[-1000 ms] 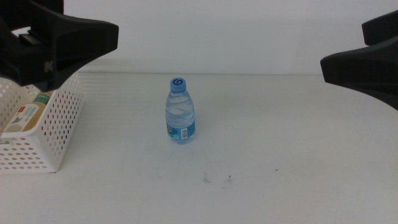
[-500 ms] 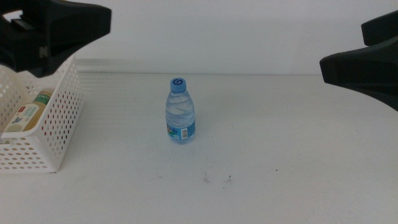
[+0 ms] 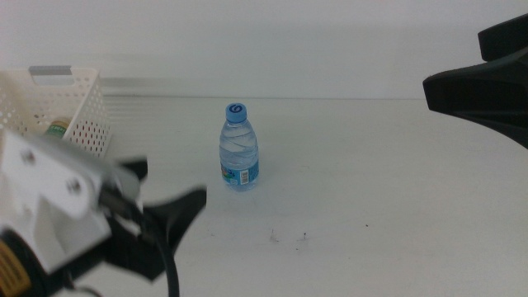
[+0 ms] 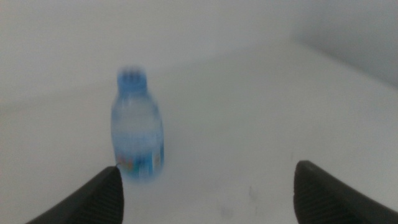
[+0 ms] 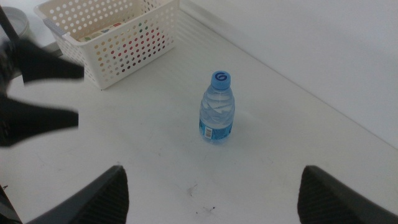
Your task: Use arms to grab the bottles and put them into the dustbin to the left of the table.
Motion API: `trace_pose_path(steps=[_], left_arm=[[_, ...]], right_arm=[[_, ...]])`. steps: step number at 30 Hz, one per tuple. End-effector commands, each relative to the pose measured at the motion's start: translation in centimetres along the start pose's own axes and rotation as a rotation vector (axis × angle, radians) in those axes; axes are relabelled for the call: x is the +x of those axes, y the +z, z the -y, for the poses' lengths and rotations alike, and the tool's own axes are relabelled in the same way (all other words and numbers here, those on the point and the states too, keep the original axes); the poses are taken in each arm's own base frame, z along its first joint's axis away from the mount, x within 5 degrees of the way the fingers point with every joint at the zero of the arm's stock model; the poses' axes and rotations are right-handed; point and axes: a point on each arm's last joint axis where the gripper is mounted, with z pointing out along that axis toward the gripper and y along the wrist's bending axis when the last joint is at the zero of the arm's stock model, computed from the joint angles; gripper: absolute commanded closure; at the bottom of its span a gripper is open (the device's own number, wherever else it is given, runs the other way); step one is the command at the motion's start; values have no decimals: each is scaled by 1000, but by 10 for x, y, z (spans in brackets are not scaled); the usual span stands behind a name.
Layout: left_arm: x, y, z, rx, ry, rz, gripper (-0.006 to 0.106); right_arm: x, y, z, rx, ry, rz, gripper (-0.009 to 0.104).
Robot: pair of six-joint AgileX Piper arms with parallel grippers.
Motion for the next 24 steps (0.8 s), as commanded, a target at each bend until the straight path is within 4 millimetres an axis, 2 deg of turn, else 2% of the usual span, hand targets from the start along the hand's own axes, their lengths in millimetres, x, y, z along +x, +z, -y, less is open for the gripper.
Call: trace_pose_path(steps=[1, 5, 19, 21, 24], left_arm=[[16, -1, -1, 0, -50, 1, 7], [29, -2, -3, -5, -48, -40, 7], [25, -1, -3, -2, -45, 7, 7], [25, 0, -3, -5, 27, 21, 7], [40, 5, -10, -37, 61, 84, 7]], right_arm=[[-3, -3, 0, 1, -4, 19, 14], [-3, -2, 0, 0, -3, 18, 14], [-3, -2, 0, 0, -3, 18, 14], [-3, -2, 0, 0, -3, 18, 14], [-3, -2, 0, 0, -3, 18, 14]])
